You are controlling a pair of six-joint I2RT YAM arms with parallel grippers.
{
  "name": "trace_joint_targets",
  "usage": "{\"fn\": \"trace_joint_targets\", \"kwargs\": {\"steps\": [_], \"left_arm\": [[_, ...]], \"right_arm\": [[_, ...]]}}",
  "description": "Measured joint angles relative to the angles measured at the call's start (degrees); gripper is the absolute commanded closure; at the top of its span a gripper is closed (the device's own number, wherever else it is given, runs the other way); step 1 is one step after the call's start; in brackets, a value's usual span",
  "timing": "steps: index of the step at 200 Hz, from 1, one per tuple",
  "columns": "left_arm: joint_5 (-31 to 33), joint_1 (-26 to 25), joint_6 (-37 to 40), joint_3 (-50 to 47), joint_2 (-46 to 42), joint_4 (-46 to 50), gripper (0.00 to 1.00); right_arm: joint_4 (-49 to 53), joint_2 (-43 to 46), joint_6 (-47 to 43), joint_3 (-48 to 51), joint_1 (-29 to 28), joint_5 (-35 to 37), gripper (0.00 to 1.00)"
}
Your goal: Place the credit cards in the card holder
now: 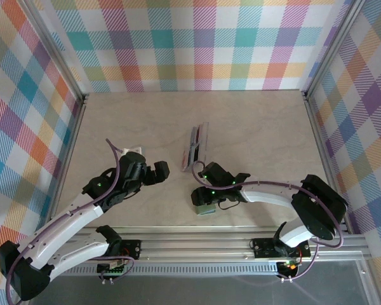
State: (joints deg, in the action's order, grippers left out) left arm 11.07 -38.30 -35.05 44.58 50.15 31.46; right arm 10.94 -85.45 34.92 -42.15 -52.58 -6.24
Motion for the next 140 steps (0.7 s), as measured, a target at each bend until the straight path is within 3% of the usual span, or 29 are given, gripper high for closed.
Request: {"fn": "trace_joint_targets", "kwargs": {"steps": [65,87,140], "left_arm": [[8.1,1.8,5.2,1.0,-5.7,1.5,0.00],[13.2,2.2,7.6,0.9,-6.2,1.3,0.00],[25.6,2.4,11.2,-10.6,-13.4,-10.9,0.00]], "right_arm": [[6.4,0.0,-4.2,-3.4,0.5,1.5,0.23],[7.7,0.6,-5.7,-4.0,0.5,1.1,0.00],[10.3,4.7,-8.0,-7.0,0.5,0.1,0.00]]}}
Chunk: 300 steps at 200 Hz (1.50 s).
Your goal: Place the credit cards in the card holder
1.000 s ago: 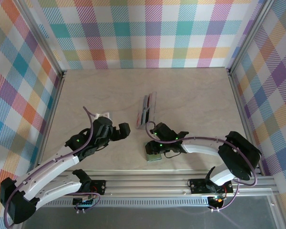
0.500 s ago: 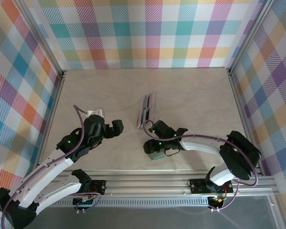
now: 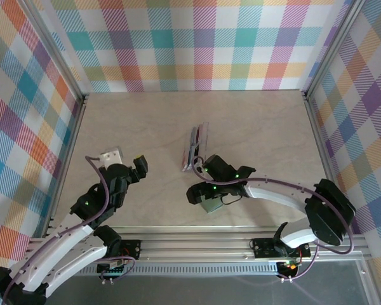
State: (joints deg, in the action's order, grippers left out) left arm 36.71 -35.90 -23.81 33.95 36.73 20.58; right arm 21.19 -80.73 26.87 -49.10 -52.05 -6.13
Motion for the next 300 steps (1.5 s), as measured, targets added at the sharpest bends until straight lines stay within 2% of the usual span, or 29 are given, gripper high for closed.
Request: {"fn": "trace_joint_targets", "kwargs": {"steps": [29,49,77,104,122,137,153,167,185,204,223,234,250,263,283,300], "left_arm": [[7.4,0.3,0.8,1.5,5.2,-0.2,0.00],[8.8,1.3,4.5,0.7,9.2,-4.1,0.00],[5.9,6.0,10.0,-7.1,9.2,-12.7,0.00],[4.0,14.2,13.2,-12.2,8.2,-17.7,0.00],[1.4,20.7,14.7,-13.7,9.0,-22.6,0.00],[-1.0,25.5,15.5,-15.1,11.6,-28.2,0.00],[-4.0,29.8,15.8,-15.6,17.5,-33.0,0.00],[-6.6,32.0,15.8,-15.7,24.1,-37.4,0.00],[-9.8,33.2,15.8,-15.7,31.3,-42.3,0.00],[-11.8,33.8,15.7,-15.9,35.3,-47.9,0.00],[-12.0,34.2,14.6,-17.9,40.4,-60.6,0.00],[-13.0,34.3,14.6,-18.2,43.3,-63.1,0.00],[-14.8,34.3,15.0,-18.0,41.4,-61.0,0.00],[-14.9,34.3,15.9,-17.9,35.0,-57.7,0.00],[-11.7,34.3,17.2,-18.0,25.3,-56.2,0.00],[-10.1,34.5,17.7,-17.9,25.9,-57.9,0.00]], "right_arm": [[1.2,0.5,-1.3,-3.9,0.8,0.3,0.00],[1.7,0.8,-2.7,-5.6,2.3,3.0,0.00],[1.3,3.7,-6.4,-4.9,7.8,14.9,0.00],[-8.5,15.0,-14.4,6.6,18.8,23.4,0.00],[-25.4,24.2,-24.7,21.6,24.3,28.2,0.00],[-34.9,25.8,-28.5,30.2,29.6,28.3,0.00],[-38.9,21.9,-29.2,32.5,37.5,27.2,0.00],[-47.0,16.5,-28.9,33.0,42.7,26.7,0.00],[-57.4,10.2,-29.1,34.7,44.5,24.0,0.00],[-62.2,5.6,-28.0,34.6,45.7,22.5,0.00],[-67.1,0.2,-25.5,33.1,48.9,22.1,0.00],[-68.6,-0.8,-24.7,33.0,50.0,21.4,0.00],[-72.7,-1.4,-24.5,33.7,50.6,19.3,0.00],[-74.9,-2.4,-24.3,33.7,50.6,17.3,0.00],[-77.4,-4.3,-24.5,33.7,50.6,14.5,0.00],[-78.7,-6.2,-24.5,33.7,50.6,13.1,0.00]]}}
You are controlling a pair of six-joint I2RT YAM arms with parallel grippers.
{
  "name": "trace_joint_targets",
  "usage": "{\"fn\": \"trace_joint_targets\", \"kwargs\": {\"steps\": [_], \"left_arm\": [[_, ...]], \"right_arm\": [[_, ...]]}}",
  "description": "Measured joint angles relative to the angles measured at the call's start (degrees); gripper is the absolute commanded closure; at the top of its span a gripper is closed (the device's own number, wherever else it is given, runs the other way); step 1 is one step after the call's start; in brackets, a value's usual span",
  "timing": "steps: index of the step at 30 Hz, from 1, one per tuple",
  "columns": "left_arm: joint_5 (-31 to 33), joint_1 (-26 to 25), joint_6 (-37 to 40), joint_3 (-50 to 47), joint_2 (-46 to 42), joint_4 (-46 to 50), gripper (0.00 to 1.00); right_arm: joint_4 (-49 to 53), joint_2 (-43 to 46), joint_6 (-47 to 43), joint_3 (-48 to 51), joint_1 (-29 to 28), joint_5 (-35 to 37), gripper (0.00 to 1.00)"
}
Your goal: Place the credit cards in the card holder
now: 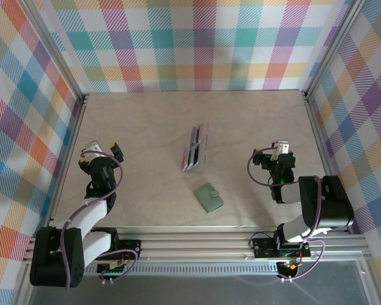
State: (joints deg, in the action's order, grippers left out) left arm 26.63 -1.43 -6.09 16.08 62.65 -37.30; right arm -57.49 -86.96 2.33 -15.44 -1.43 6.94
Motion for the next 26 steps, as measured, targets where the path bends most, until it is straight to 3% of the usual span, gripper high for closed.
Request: {"fn": "trace_joint_targets", "kwargs": {"steps": [5,9,16,21,26], "left_arm": [[0.3,1.0,0.2,0.7,8.7,2.1,0.00],[-4.7,2.0,1.9,3.5,13.1,2.7,0.00],[-8.5,1.9,-1.6,-0.3,12.4,-5.6,0.00],[-8.3,-4.4,3.0,4.2,26.3,-10.5,0.00],[-9.0,-5.9,4.6,5.4,27.7,-10.0,0.00]], "right_arm": [[1.8,-0.3,0.0,-1.5,1.0,-2.1,0.00],[2.8,-0.3,0.0,-3.8,1.4,-3.9,0.00],[3.6,-0.3,0.0,-3.8,1.4,-4.7,0.00],[3.6,-0.3,0.2,-3.9,1.4,-4.4,0.00],[5.4,-0.4,-0.1,-4.6,1.1,-4.4,0.00]]}}
